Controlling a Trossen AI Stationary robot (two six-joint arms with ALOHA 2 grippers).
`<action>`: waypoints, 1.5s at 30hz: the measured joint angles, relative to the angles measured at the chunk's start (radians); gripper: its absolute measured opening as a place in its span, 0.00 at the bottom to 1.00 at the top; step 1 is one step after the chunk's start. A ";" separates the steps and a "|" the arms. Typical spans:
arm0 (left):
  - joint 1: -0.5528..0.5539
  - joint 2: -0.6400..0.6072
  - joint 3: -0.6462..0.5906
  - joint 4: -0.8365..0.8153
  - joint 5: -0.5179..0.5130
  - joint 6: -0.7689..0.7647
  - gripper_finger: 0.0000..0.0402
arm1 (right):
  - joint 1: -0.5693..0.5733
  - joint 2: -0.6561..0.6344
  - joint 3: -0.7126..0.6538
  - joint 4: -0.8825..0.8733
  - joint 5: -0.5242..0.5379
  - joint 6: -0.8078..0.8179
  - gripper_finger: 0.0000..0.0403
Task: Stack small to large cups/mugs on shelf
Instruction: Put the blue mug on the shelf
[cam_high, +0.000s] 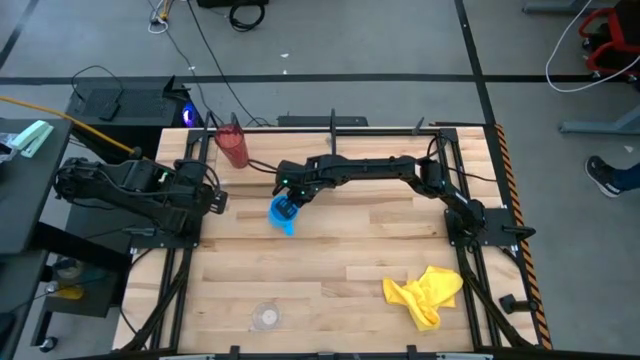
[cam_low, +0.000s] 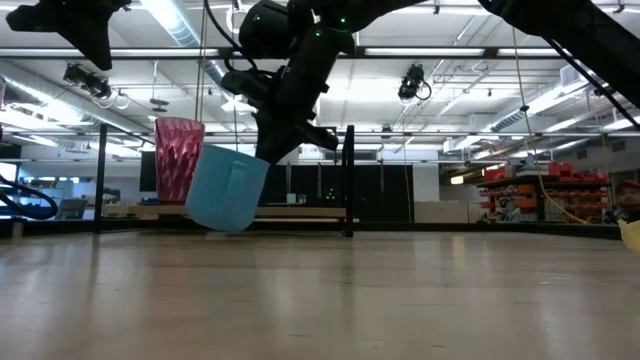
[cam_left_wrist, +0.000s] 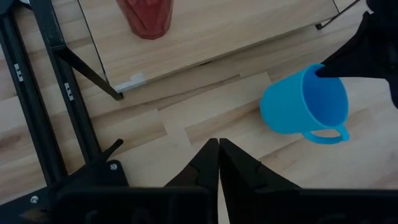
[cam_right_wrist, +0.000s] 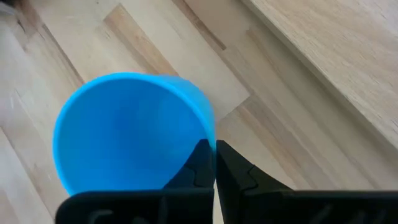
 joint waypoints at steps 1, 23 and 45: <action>0.000 0.000 0.000 0.001 0.000 0.003 0.03 | 0.000 0.000 0.000 0.000 -0.003 0.000 0.01; 0.000 0.000 0.000 0.004 0.000 0.010 0.03 | 0.000 0.000 0.000 0.001 -0.007 -0.029 0.09; 0.000 0.000 0.000 0.004 0.000 0.010 0.05 | 0.002 0.000 0.000 0.042 -0.026 -0.074 0.09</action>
